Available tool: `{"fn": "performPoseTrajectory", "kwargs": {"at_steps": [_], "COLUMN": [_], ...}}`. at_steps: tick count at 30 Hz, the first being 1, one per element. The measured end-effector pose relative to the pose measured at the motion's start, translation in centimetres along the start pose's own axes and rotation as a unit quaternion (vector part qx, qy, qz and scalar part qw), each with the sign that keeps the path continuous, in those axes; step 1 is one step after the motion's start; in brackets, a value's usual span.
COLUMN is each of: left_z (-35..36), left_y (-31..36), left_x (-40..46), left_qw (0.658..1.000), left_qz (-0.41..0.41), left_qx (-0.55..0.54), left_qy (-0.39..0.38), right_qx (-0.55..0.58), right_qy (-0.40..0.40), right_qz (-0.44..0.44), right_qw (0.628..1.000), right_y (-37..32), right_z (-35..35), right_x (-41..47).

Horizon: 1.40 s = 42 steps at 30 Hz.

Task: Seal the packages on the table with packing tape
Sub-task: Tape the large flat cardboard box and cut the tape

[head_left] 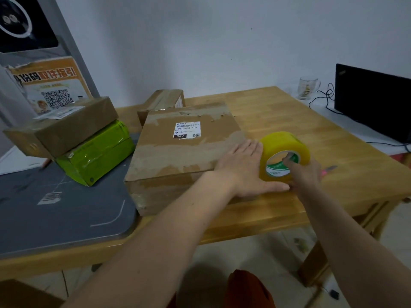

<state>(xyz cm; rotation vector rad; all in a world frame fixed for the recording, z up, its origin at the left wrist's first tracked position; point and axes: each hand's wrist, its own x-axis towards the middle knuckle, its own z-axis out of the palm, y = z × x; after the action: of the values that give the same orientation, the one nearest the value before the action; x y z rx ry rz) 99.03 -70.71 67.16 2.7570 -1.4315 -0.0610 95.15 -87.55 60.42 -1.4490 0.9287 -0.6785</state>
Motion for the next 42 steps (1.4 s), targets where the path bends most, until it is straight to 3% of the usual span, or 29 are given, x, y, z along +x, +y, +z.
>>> {"fn": "performPoseTrajectory", "kwargs": {"at_steps": [4, 7, 10, 13, 16, 21, 27, 30, 33, 36, 38, 40, 42], "left_z": [-0.5, -1.3, -1.2, -0.8, -0.8, -0.6, -0.4, -0.1, 0.8, 1.7, 1.5, -0.2, -3.6], "left_y": [-2.5, -8.6, -14.1, -15.7, -15.8, -17.0, -17.9, -17.9, -15.6, -12.1, -10.2, -8.9, -7.8], "left_x": [-0.8, -3.5, -6.9, -8.3, -8.4, -9.0, -9.8, -9.9, -9.4, -8.4, -7.9, -7.9, -8.4], "left_qw": [0.997, 0.974, 0.921, 0.896, 0.894, 0.889, 0.881, 0.858, 0.813, 0.779, 0.785, 0.779, 0.758], "left_qz": [-0.048, -0.218, -0.387, -0.433, -0.436, -0.44, -0.434, -0.417, -0.376, -0.345, -0.324, -0.274, -0.181], "left_qx": [-0.061, -0.052, -0.049, -0.093, -0.1, -0.119, -0.172, -0.272, -0.404, -0.501, -0.51, -0.523, -0.53], "left_qy": [-0.005, -0.023, -0.009, 0.01, 0.024, 0.042, 0.078, 0.127, 0.185, 0.151, 0.137, 0.209, 0.334], "right_qx": [-0.004, 0.002, 0.015, 0.031, 0.109, 0.313, 0.312, 0.266, 0.223, 0.143, 0.098, 0.077, 0.061], "right_qy": [-0.043, -0.064, -0.087, -0.099, -0.121, -0.188, -0.224, -0.225, -0.191, -0.145, -0.145, -0.154, -0.159], "right_qz": [0.036, 0.062, 0.084, 0.109, 0.167, 0.225, 0.239, 0.161, 0.05, -0.061, -0.128, -0.173, -0.203], "right_qw": [0.998, 0.996, 0.993, 0.989, 0.972, 0.903, 0.892, 0.924, 0.955, 0.977, 0.976, 0.97, 0.964], "right_y": [0.0, -0.3, -0.8, -1.2, -0.9, -1.0, -2.9, -6.5, -12.5, -17.8, -19.7, -20.5, -20.7], "right_z": [-0.6, -0.8, -0.6, -0.5, -0.5, 2.3, 4.2, 3.5, 2.9, 2.9, 3.4, 4.2, 5.2], "right_x": [0.1, 0.1, 0.3, 0.1, -1.1, -5.4, -8.7, -8.0, -8.0, -8.3, -9.0, -9.9, -10.7]}}
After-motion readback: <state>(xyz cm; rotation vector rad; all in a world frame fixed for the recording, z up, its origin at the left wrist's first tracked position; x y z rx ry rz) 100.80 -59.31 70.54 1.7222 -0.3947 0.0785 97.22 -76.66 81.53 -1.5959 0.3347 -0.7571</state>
